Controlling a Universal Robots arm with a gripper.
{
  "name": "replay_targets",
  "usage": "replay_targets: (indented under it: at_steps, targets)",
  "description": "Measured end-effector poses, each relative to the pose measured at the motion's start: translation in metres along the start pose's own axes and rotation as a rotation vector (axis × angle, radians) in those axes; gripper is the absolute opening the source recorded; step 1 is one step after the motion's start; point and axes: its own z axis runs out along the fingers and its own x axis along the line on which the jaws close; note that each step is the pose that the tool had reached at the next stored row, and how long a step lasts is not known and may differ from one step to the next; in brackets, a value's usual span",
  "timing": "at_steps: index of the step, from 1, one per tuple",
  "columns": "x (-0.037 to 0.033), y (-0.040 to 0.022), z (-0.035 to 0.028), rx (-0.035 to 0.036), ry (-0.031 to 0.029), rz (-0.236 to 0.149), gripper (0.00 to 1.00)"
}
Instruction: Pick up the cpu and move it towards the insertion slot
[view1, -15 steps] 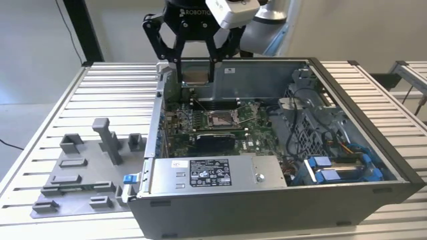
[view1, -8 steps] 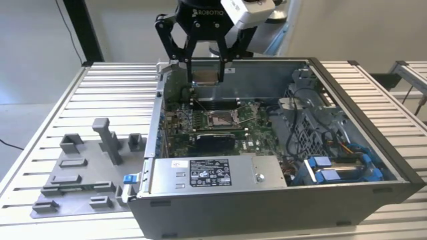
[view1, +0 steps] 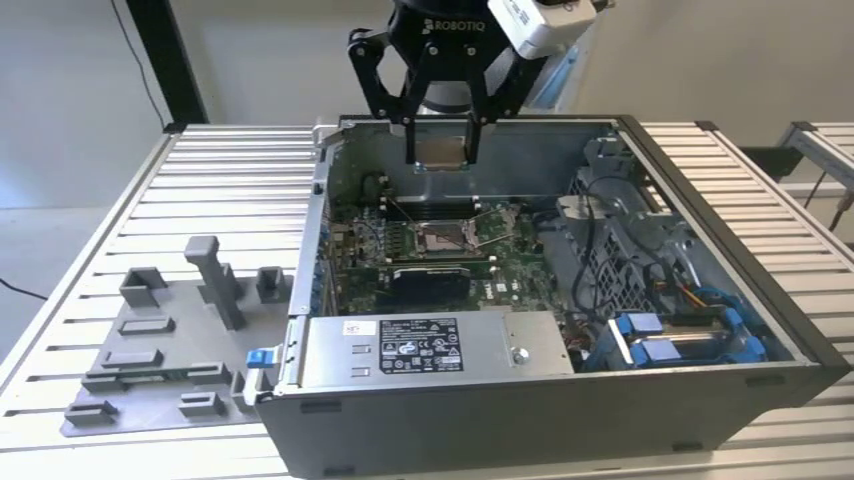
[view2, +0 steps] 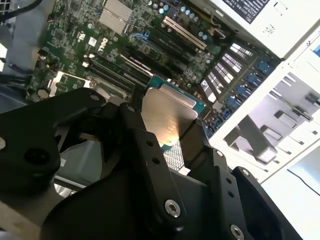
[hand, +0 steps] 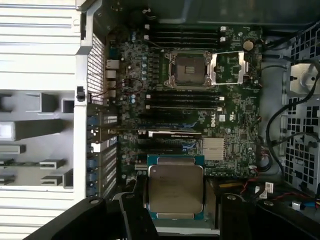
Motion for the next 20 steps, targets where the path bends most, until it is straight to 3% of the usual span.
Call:
replay_targets:
  at_steps: [3, 8, 15, 20]
  targets:
    - [-0.0044, 0.0010, 0.0005, -0.0002, -0.0004, 0.010, 0.00]
    - [-0.0051, 0.0026, 0.0006, -0.0001, -0.0007, 0.016, 0.00]
    - [-0.0066, 0.0260, 0.0086, 0.0002, -0.0007, 0.016, 0.00]
    - [-0.0089, 0.0471, 0.0141, 0.0003, -0.0006, 0.016, 0.00]
